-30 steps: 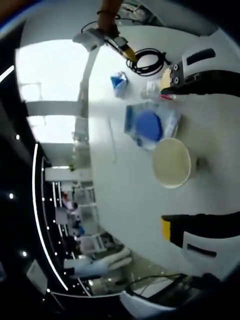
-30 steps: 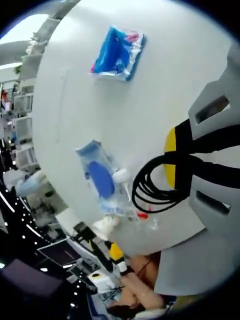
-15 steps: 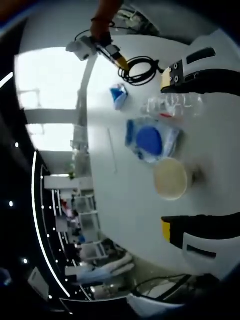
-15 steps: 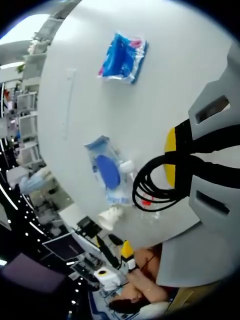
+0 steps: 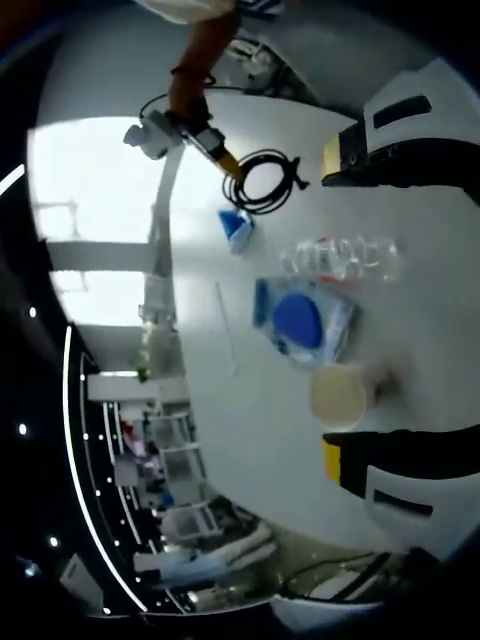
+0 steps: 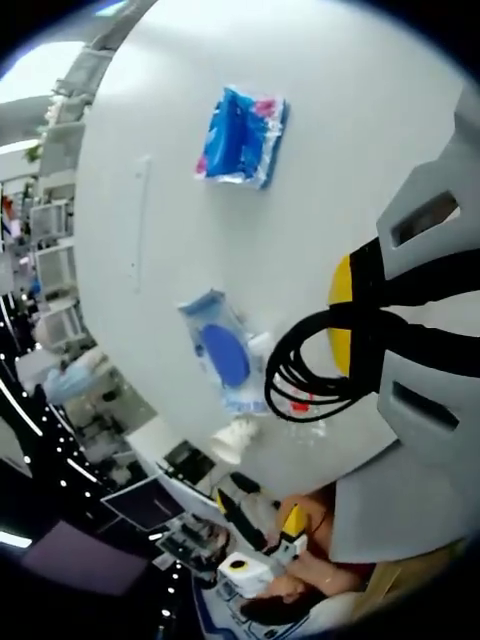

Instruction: Arrange the tabletop items into an orderly group along one side of the table until the central work area is clear of visible clutter.

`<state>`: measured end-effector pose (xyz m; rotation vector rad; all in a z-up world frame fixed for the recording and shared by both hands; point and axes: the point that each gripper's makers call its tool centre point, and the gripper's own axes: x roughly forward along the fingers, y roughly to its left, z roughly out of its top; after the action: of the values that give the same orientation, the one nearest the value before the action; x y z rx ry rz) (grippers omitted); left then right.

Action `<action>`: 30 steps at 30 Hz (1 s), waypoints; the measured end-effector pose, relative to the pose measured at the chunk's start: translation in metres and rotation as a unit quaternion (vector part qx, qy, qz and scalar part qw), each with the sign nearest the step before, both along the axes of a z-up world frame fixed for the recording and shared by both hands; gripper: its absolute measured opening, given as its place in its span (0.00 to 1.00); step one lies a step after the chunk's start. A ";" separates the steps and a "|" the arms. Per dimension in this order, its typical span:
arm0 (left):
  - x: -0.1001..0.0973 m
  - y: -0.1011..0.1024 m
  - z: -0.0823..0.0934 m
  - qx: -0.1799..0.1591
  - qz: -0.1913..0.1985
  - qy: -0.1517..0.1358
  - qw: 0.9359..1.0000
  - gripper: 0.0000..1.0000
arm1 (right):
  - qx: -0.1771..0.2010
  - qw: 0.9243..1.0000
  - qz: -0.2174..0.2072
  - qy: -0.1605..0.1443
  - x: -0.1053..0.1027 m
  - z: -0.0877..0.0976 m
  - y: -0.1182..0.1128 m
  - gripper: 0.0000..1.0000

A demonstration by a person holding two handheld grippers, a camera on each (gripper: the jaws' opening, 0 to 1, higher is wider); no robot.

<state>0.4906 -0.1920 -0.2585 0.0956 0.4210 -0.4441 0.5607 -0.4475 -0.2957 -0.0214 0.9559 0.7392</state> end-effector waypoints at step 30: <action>-0.010 -0.017 0.001 0.042 -0.001 -0.006 0.999 0.99 | -0.045 0.997 -0.045 0.047 0.037 -0.032 -0.039 0.04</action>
<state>0.4802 -0.2092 -0.2578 0.1809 0.4278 -0.4278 0.5977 -0.4865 -0.3275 -0.0222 1.0724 0.6187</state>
